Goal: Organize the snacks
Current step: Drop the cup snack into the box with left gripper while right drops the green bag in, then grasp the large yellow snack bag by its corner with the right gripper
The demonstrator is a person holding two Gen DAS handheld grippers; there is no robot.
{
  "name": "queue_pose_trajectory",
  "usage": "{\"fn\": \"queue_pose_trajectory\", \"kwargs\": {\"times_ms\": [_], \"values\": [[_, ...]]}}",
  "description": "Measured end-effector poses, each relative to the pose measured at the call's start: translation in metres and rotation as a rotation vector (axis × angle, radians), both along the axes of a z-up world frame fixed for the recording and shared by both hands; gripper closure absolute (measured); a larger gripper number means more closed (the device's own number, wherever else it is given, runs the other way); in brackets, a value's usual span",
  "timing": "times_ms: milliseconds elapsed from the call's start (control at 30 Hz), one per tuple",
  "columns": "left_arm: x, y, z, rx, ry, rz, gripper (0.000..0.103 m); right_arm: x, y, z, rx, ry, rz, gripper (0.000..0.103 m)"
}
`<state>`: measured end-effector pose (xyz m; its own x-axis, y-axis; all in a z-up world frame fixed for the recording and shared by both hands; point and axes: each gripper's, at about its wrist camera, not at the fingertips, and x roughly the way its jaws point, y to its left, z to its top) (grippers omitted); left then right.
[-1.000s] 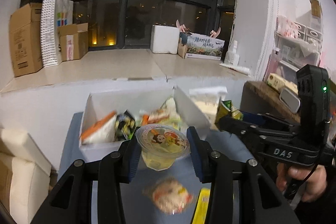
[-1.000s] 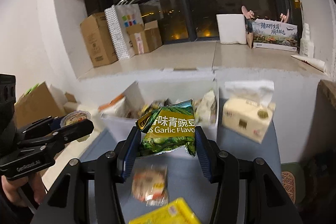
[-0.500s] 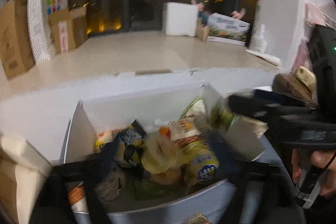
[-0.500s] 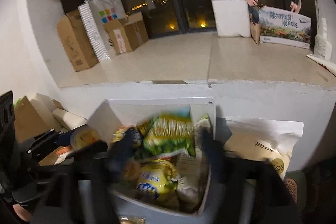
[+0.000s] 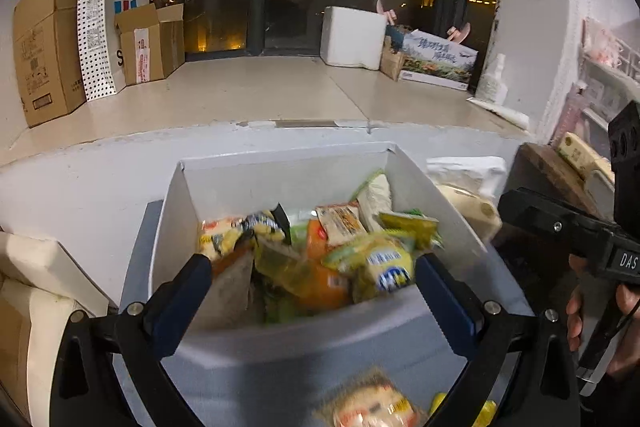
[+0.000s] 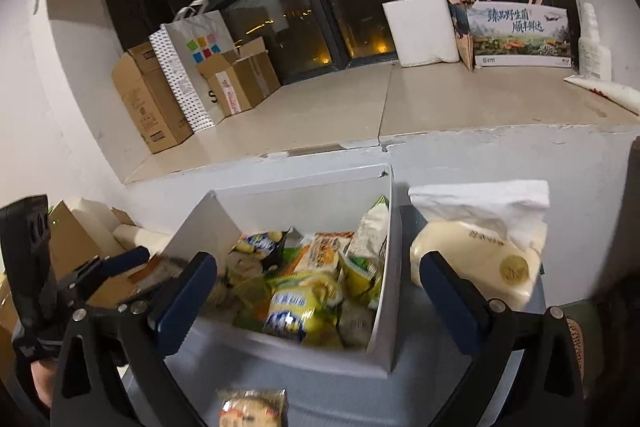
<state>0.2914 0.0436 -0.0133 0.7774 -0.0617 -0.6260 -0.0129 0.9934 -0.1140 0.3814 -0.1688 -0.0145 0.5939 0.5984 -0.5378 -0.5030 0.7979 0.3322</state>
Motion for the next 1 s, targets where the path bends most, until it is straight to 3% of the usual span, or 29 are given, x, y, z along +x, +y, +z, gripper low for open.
{"fn": "queue_pose_trajectory", "kwargs": {"times_ms": [267, 467, 567, 667, 833, 1000], "values": [[-0.091, -0.006, 0.011, 0.020, -0.015, -0.024, 0.000, -0.079, -0.028, 0.009, 0.063, -0.022, 0.011, 0.000], [-0.154, -0.013, -0.001, -0.020, 0.008, -0.010, 0.000, -0.151, -0.048, -0.034, 0.053, 0.037, -0.066, 0.000], [-0.179, -0.017, -0.005, -0.021, 0.011, -0.020, 0.000, -0.176, -0.048, -0.066, 0.024, 0.091, -0.038, 0.000], [-0.198, -0.020, -0.009, -0.004, 0.004, -0.013, 0.000, -0.193, -0.046, -0.087, -0.016, 0.129, -0.033, 0.000], [-0.215, -0.017, -0.021, -0.049, 0.021, 0.013, 0.000, -0.211, -0.036, -0.109, -0.092, 0.144, -0.063, 0.000], [-0.224, -0.020, -0.035, -0.076, 0.042, 0.013, 0.000, -0.204, -0.021, -0.127, -0.177, 0.222, -0.089, 0.000]]}}
